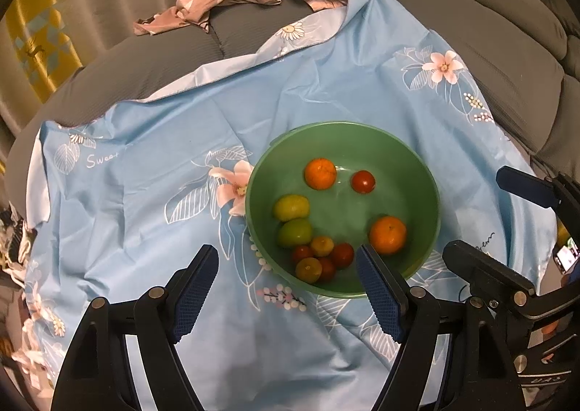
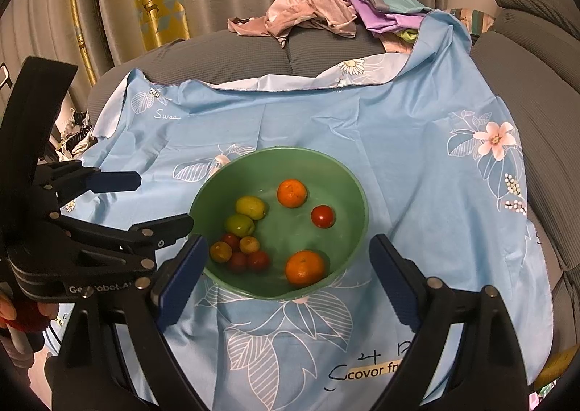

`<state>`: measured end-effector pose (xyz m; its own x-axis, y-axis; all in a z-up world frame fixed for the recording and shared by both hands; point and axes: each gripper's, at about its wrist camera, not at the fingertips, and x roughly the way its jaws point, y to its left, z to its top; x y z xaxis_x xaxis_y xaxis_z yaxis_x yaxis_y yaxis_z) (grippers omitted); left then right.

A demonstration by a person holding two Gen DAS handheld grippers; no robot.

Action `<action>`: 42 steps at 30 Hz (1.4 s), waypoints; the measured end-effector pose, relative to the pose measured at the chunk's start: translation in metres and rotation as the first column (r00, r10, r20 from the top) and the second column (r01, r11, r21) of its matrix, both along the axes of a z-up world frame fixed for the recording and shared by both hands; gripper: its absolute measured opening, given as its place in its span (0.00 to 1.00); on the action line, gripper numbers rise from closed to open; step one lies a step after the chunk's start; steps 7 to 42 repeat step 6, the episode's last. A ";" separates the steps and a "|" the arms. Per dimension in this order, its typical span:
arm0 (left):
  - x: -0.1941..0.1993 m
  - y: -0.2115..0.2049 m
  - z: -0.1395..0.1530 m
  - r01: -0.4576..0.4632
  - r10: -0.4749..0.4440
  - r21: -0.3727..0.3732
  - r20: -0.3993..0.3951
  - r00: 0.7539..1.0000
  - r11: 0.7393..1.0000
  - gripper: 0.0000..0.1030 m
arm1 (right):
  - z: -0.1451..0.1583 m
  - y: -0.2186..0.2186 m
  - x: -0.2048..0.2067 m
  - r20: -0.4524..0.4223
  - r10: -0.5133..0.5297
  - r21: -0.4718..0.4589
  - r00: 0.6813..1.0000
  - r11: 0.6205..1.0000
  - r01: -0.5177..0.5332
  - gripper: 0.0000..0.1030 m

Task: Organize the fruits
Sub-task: 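Withdraw both open tools from the green bowl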

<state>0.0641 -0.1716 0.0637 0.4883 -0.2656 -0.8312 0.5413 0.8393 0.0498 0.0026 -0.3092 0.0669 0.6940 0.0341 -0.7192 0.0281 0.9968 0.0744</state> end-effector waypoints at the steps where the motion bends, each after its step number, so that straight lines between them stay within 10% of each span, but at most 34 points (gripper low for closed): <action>1: 0.000 0.000 0.000 -0.001 0.001 0.000 0.002 1.000 1.000 0.76 | 0.000 0.000 0.000 0.000 0.001 0.000 1.000 1.000 -0.001 0.89; 42: 0.002 0.002 -0.003 -0.002 0.002 -0.007 -0.008 1.000 1.000 0.76 | 0.000 0.000 0.001 0.000 0.000 0.000 1.000 1.000 0.000 0.89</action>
